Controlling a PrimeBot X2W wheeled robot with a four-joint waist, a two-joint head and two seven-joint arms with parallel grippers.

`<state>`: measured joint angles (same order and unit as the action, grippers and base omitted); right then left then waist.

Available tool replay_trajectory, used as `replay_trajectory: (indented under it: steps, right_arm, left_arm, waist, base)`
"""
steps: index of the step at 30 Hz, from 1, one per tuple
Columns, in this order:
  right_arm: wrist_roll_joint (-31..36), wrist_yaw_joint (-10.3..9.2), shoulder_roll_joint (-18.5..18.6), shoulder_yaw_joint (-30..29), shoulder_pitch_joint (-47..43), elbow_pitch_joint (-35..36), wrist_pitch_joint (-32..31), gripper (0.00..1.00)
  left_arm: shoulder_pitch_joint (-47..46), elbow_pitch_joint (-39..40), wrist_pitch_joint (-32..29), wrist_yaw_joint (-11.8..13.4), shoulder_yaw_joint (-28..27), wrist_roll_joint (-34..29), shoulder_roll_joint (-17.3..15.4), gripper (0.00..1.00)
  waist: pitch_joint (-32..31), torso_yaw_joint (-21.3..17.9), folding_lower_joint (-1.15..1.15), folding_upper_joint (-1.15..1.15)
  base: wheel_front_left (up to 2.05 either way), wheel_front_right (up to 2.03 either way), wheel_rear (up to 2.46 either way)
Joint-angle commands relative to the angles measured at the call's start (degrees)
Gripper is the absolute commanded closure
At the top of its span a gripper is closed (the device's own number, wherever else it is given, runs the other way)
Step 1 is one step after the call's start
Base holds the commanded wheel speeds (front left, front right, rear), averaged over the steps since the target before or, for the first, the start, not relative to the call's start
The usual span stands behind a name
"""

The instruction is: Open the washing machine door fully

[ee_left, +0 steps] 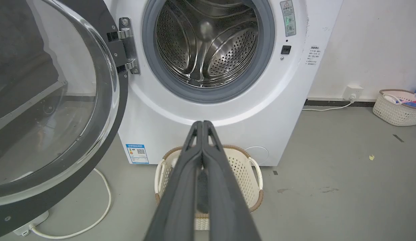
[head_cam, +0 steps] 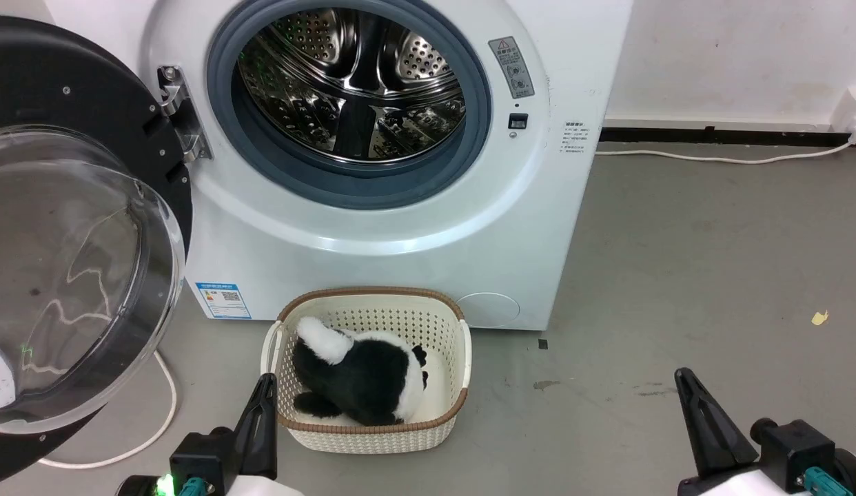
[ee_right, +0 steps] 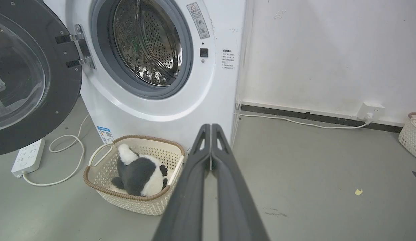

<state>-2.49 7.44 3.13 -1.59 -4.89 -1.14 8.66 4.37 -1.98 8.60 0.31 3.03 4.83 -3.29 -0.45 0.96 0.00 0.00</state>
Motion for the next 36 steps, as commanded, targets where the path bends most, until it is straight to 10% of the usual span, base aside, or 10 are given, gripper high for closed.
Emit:
replay_trajectory:
  steps: [1, 36]
  right_arm:
    - [0.4, 0.02, -0.11, 0.05, 1.04, 0.34, -0.34, 1.0]
    - [1.43, 0.03, -0.18, 0.81, 2.94, 0.73, -4.45, 1.0]
  left_arm:
    - [-1.07, 0.22, -0.29, -0.13, -0.18, -0.47, 0.0, 1.0]
    - [-2.7, 1.09, -4.39, -0.22, -1.59, -2.62, 0.2, 1.0]
  waist:
    - [0.01, -0.02, 0.0, 0.0]
    - [0.22, -0.48, 0.0, 0.0]
  base:
    - [0.0, 0.0, 0.0]
    - [0.0, 0.0, 0.0]
